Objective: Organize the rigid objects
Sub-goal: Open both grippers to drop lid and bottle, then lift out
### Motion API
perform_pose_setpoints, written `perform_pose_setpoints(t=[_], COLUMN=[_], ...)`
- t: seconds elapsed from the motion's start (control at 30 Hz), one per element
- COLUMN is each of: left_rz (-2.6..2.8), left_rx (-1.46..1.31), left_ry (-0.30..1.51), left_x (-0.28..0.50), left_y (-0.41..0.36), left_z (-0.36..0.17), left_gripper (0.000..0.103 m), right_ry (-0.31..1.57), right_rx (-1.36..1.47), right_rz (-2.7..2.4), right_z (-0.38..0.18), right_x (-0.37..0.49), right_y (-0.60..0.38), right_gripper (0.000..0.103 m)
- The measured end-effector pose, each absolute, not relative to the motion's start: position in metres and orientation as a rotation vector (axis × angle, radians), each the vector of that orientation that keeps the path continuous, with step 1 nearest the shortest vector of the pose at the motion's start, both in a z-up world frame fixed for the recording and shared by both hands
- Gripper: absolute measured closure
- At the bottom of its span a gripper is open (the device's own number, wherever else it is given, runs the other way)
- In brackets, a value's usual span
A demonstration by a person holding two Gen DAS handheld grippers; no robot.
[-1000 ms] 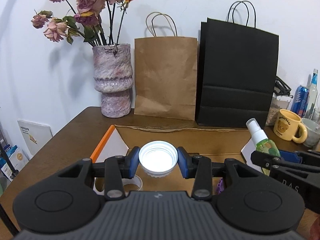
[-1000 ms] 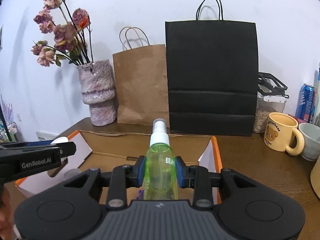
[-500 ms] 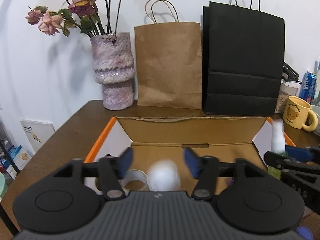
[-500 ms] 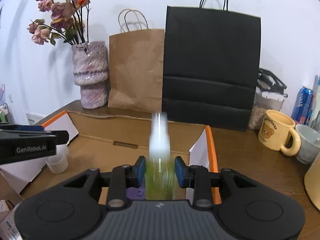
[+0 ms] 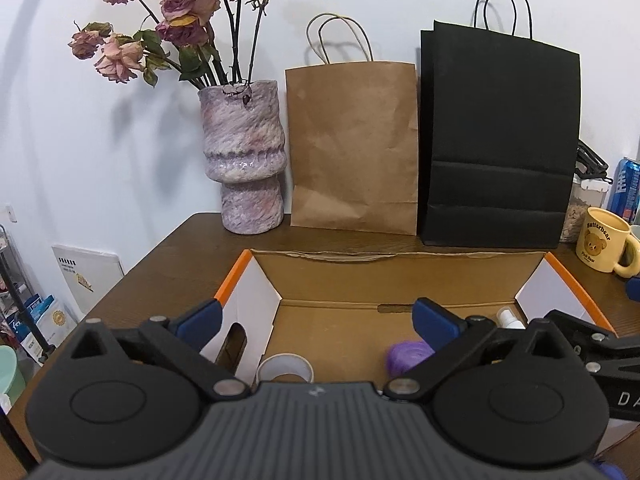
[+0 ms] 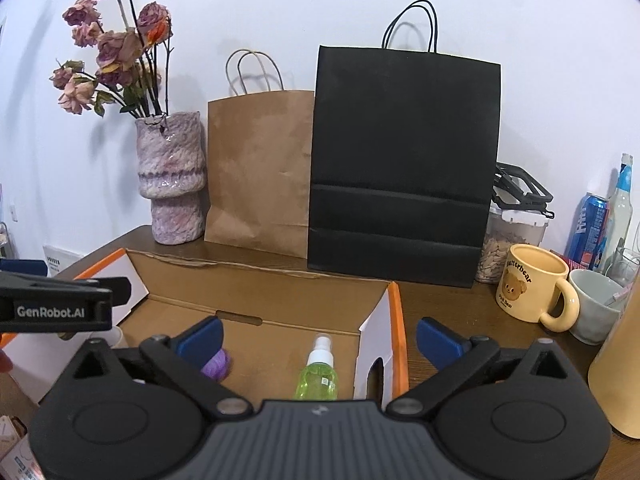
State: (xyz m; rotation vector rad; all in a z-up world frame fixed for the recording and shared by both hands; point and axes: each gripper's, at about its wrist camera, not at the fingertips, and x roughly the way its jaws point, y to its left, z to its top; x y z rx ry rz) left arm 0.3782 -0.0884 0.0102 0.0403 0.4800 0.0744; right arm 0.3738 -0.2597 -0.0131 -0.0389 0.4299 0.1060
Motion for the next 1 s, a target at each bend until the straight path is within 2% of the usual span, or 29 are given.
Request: perform_pose_setpoints(t=[1.0], left_rz=[0.069], left_rx=[0.03], left_ry=[0.442], left_x=[0.333], left_y=[-0.081], left_z=[0.022], left_gripper=[0.0], right_ry=[0.354], right_rx=[-0.063], right_rz=[0.118], right_z=[-0.003], right_x=[0.32], right_y=[-0.256], right_gripper=[0.0])
